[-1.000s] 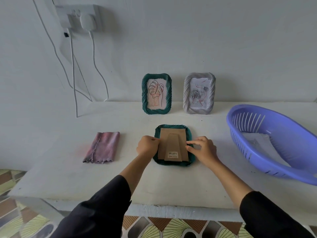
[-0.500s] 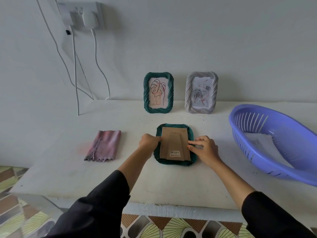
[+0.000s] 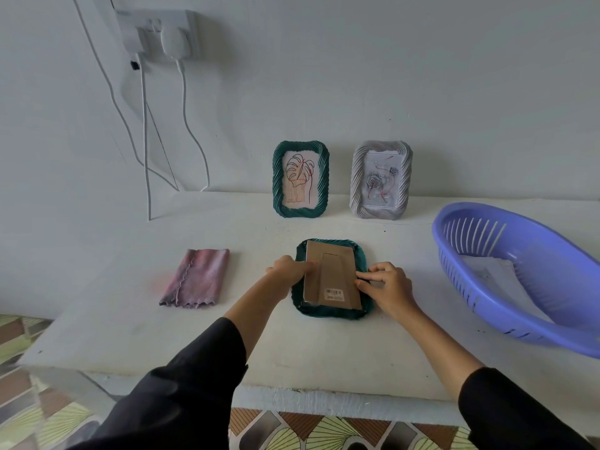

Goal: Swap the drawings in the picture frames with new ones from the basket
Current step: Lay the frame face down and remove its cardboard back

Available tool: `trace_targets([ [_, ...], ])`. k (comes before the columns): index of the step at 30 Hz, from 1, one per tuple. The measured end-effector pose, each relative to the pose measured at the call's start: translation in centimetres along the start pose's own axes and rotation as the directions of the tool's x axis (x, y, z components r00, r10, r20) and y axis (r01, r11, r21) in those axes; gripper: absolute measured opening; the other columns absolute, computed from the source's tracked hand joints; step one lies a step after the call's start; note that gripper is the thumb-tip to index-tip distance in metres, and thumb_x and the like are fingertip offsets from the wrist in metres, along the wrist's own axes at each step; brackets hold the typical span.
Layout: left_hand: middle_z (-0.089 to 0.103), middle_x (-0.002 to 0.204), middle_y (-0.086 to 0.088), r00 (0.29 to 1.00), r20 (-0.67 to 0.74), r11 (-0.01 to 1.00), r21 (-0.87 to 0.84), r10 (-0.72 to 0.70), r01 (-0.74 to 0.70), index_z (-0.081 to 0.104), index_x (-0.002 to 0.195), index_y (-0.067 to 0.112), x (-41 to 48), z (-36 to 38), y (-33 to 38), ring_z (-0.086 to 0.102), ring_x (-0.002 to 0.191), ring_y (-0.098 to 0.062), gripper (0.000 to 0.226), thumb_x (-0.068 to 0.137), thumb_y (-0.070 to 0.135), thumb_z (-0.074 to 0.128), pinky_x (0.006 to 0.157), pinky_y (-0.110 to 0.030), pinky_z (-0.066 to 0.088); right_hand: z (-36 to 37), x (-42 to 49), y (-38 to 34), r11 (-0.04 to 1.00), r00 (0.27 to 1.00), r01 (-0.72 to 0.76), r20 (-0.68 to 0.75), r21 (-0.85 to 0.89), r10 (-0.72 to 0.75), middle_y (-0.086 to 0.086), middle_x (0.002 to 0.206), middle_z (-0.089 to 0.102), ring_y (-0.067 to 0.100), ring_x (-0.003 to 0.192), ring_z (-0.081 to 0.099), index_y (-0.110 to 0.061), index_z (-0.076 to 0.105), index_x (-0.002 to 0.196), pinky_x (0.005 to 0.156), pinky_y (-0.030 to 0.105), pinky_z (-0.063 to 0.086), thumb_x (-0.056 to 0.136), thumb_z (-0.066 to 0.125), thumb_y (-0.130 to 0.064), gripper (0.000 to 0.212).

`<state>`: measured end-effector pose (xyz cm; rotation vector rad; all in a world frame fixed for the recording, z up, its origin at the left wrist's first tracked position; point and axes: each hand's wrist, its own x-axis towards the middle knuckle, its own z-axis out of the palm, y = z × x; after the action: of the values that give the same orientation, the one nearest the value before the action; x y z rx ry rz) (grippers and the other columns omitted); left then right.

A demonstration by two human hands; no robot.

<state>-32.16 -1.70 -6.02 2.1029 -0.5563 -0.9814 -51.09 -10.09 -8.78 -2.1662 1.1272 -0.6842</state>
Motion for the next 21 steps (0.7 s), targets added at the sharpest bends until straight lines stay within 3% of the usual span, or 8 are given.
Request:
trace_targets([
  [4, 0.057, 0.119, -0.012, 1.000, -0.005, 0.993, 0.114, 0.024, -0.023, 0.051, 0.124, 0.007, -0.38, 0.37, 0.04, 0.053, 0.114, -0.030, 0.061, 0.081, 0.051, 0.057, 0.095, -0.043, 0.049, -0.02, -0.09, 0.11, 1.000, 1.000, 0.009, 0.005, -0.012, -0.009, 0.002, 0.108, 0.061, 0.017, 0.104, 0.054, -0.020, 0.072, 0.103, 0.079, 0.022, 0.034, 0.078, 0.072, -0.027, 0.026],
  [8, 0.059, 0.118, -0.012, 0.997, -0.039, 0.988, 0.142, 0.071, -0.065, 0.058, 0.120, 0.010, -0.56, 0.37, -0.06, 0.053, 0.112, -0.030, 0.049, 0.085, 0.044, 0.054, 0.095, -0.043, 0.050, 0.00, -0.05, 0.16, 1.000, 1.000, 0.010, 0.006, -0.010, -0.010, 0.001, 0.108, 0.061, 0.017, 0.105, 0.054, -0.021, 0.072, 0.103, 0.081, 0.022, 0.035, 0.078, 0.072, -0.028, 0.026],
  [11, 0.063, 0.113, -0.009, 0.985, -0.084, 0.983, 0.116, 0.150, -0.140, 0.067, 0.109, 0.016, -0.59, 0.35, -0.35, 0.056, 0.106, -0.029, 0.027, 0.091, 0.030, 0.053, 0.086, -0.037, 0.050, 0.04, -0.05, 0.18, 1.000, 1.000, 0.014, 0.005, -0.017, -0.014, 0.001, 0.108, 0.061, 0.017, 0.105, 0.054, -0.021, 0.072, 0.103, 0.081, 0.024, 0.037, 0.078, 0.072, -0.029, 0.026],
  [14, 0.064, 0.112, -0.007, 0.979, -0.101, 0.983, 0.079, 0.175, -0.168, 0.067, 0.109, 0.016, -0.55, 0.45, -0.60, 0.058, 0.099, -0.025, 0.024, 0.093, 0.024, 0.052, 0.080, -0.033, 0.049, 0.05, -0.04, 0.28, 1.000, 1.000, 0.006, 0.008, -0.017, -0.006, 0.001, 0.109, 0.061, 0.019, 0.106, 0.053, -0.023, 0.072, 0.103, 0.089, 0.030, 0.041, 0.078, 0.072, -0.030, 0.026],
  [17, 0.064, 0.113, -0.008, 0.980, -0.110, 0.986, 0.005, 0.163, -0.164, 0.068, 0.108, 0.014, -0.59, 0.43, -0.60, 0.059, 0.101, -0.026, 0.022, 0.093, 0.020, 0.052, 0.082, -0.033, 0.050, 0.01, -0.02, 0.29, 1.000, 1.000, 0.004, 0.010, -0.013, -0.004, 0.001, 0.110, 0.061, 0.019, 0.107, 0.053, -0.023, 0.072, 0.103, 0.091, 0.031, 0.040, 0.078, 0.072, -0.030, 0.026],
  [21, 0.066, 0.111, -0.010, 0.984, -0.121, 0.988, -0.066, 0.131, -0.139, 0.071, 0.103, 0.013, -0.45, 0.02, -0.50, 0.060, 0.100, -0.027, 0.020, 0.092, 0.016, 0.055, 0.073, -0.029, 0.050, -0.03, 0.01, 0.28, 1.000, 1.000, 0.004, 0.021, -0.010, -0.004, 0.001, 0.110, 0.061, 0.020, 0.107, 0.053, -0.023, 0.072, 0.103, 0.092, 0.034, 0.042, 0.078, 0.072, -0.030, 0.026],
])
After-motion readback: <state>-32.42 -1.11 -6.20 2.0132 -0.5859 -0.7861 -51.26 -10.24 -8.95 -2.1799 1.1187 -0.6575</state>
